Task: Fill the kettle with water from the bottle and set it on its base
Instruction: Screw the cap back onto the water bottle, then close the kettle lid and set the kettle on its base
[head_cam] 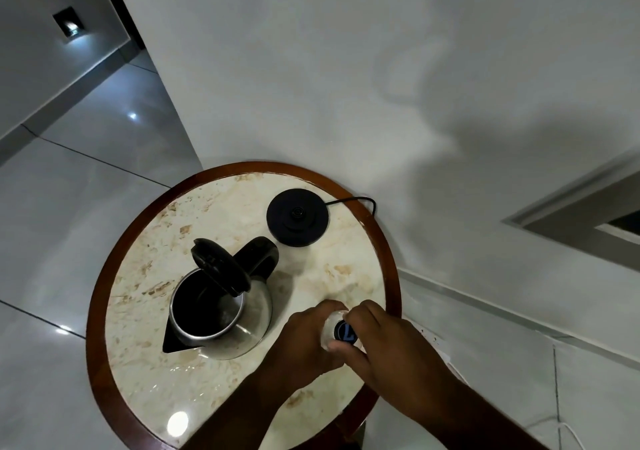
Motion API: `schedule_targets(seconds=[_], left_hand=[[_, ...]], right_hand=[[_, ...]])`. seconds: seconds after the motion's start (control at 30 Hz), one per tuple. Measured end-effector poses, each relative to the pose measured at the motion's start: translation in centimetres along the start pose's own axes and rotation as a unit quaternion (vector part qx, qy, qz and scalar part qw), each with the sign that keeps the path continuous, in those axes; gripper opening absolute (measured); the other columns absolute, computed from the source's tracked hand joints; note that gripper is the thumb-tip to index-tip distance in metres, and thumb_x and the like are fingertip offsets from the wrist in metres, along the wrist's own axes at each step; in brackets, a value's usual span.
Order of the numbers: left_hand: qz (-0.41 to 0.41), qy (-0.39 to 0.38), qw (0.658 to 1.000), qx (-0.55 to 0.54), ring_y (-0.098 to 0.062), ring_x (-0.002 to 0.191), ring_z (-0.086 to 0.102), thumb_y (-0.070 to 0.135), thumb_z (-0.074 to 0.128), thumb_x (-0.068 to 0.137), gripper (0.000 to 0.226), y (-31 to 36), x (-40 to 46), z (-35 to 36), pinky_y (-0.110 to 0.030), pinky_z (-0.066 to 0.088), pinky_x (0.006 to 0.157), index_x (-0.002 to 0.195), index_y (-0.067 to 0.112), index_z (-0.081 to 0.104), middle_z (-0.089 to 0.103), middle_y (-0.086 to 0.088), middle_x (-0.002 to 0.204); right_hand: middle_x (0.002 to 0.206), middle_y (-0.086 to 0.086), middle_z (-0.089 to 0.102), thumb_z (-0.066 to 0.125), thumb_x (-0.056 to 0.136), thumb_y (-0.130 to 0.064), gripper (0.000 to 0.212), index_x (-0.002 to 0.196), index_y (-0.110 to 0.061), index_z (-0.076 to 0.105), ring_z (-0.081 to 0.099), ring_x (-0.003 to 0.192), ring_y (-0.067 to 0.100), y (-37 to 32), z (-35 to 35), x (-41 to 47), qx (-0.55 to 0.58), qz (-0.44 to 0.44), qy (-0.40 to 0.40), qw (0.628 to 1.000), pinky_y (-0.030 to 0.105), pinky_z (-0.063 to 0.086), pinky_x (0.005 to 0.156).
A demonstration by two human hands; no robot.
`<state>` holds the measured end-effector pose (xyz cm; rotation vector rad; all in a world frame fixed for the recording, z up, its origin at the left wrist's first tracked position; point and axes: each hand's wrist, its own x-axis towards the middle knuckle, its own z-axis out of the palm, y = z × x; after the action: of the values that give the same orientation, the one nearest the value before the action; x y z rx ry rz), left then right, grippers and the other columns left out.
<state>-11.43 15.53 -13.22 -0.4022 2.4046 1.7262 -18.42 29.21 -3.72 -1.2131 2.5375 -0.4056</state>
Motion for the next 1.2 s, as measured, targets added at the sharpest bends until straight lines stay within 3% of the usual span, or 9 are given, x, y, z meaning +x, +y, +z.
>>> schedule_targets(seconds=[0.1, 0.3, 0.4, 0.47, 0.6, 0.73, 0.9, 1.07, 1.2], left_hand=[[0.000, 0.001, 1.000, -0.030, -0.003, 0.092, 0.068, 0.036, 0.081, 0.060, 0.055, 0.5, -0.5, 0.0, -0.030, 0.059, 0.075, 0.107, 0.044, 0.054, 0.068, 0.019, 0.101], [-0.043, 0.057, 0.996, -0.046, 0.018, 0.106, 0.052, 0.063, 0.089, 0.039, 0.087, -0.2, -3.8, -1.3, -0.012, 0.049, 0.085, 0.113, 0.067, 0.042, 0.056, 0.041, 0.113], [-0.170, 0.116, 0.972, -0.115, -0.002, 0.108, 0.060, 0.060, 0.092, 0.028, 0.083, -2.3, -7.2, -2.2, -0.024, 0.053, 0.087, 0.105, 0.044, 0.064, 0.065, 0.017, 0.115], [-0.235, 0.176, 0.947, -0.130, -0.013, 0.088, 0.071, 0.054, 0.094, 0.030, 0.057, -3.4, -9.5, -3.5, -0.019, 0.054, 0.071, 0.078, 0.033, 0.072, 0.076, 0.007, 0.090], [-0.278, 0.323, 0.900, -0.092, -0.007, 0.083, 0.067, 0.053, 0.091, 0.038, 0.061, -4.5, -11.6, -7.4, -0.016, 0.045, 0.062, 0.086, 0.027, 0.065, 0.070, 0.012, 0.089], [-0.216, 0.336, 0.914, -0.062, -0.025, 0.120, 0.057, 0.048, 0.094, 0.039, 0.119, -4.4, -10.8, -11.1, -0.042, 0.052, 0.094, 0.141, 0.022, 0.038, 0.050, 0.002, 0.139], [-0.138, 0.271, 0.952, -0.002, -0.003, 0.110, 0.059, 0.071, 0.084, 0.035, 0.104, -4.7, -9.8, -12.9, -0.039, 0.056, 0.090, 0.129, 0.044, 0.046, 0.059, 0.030, 0.115], [-0.128, 0.272, 0.954, 0.016, 0.017, 0.097, 0.053, 0.069, 0.083, 0.041, 0.088, -4.7, -10.1, -12.9, -0.008, 0.044, 0.078, 0.114, 0.071, 0.035, 0.052, 0.049, 0.101], [-0.124, 0.248, 0.960, 0.032, -0.004, 0.126, 0.048, 0.057, 0.089, 0.046, 0.121, -4.0, -9.5, -12.8, -0.015, 0.038, 0.095, 0.146, 0.042, 0.024, 0.049, 0.026, 0.137]], right_hand=[[0.113, -0.008, 0.060, 0.042, 0.084, -0.069, 0.054, 0.120, -0.028, 0.048, 0.060, 0.091, 0.008, 0.6, 0.0, -0.4, 0.072, 0.035, -0.023, 0.997, 0.020, 0.052, 0.076], [0.098, -0.022, 0.061, 0.042, 0.066, -0.088, 0.067, 0.111, -0.040, 0.055, 0.061, 0.081, -0.004, 0.8, -2.3, 0.8, 0.200, 0.107, 0.000, 0.974, 0.015, 0.050, 0.066], [0.085, -0.016, 0.068, 0.048, 0.071, -0.080, 0.054, 0.098, -0.036, 0.061, 0.063, 0.078, -0.006, -0.3, -3.3, 3.7, 0.264, 0.104, 0.059, 0.957, 0.012, 0.048, 0.063], [0.084, -0.014, 0.069, 0.054, 0.077, -0.067, 0.038, 0.094, -0.034, 0.063, 0.062, 0.079, -0.004, -1.6, -3.1, 6.9, 0.302, 0.093, 0.061, 0.947, 0.015, 0.049, 0.066], [0.120, -0.002, 0.062, 0.066, 0.083, -0.048, 0.049, 0.126, -0.028, 0.054, 0.057, 0.112, 0.010, -3.8, -1.3, 13.0, 0.387, 0.095, -0.087, 0.913, 0.026, 0.046, 0.091], [0.148, 0.005, 0.037, 0.076, 0.073, -0.049, 0.084, 0.143, -0.033, 0.032, 0.040, 0.130, 0.021, -5.9, 0.0, 16.1, 0.346, 0.070, -0.212, 0.911, 0.023, 0.039, 0.086], [0.141, 0.002, 0.041, 0.068, 0.059, -0.071, 0.089, 0.135, -0.032, 0.042, 0.032, 0.130, 0.031, -8.9, 2.4, 16.4, 0.073, -0.001, -0.250, 0.966, 0.045, 0.041, 0.098], [0.128, 0.008, 0.047, 0.057, 0.066, -0.069, 0.079, 0.129, -0.023, 0.048, 0.037, 0.117, 0.037, -10.1, 3.4, 15.7, -0.047, -0.038, -0.195, 0.979, 0.042, 0.039, 0.088], [0.148, 0.007, 0.032, 0.065, 0.058, -0.077, 0.107, 0.145, -0.029, 0.027, 0.030, 0.133, 0.035, -8.6, 1.5, 16.8, -0.011, -0.033, -0.298, 0.954, 0.048, 0.037, 0.104]])
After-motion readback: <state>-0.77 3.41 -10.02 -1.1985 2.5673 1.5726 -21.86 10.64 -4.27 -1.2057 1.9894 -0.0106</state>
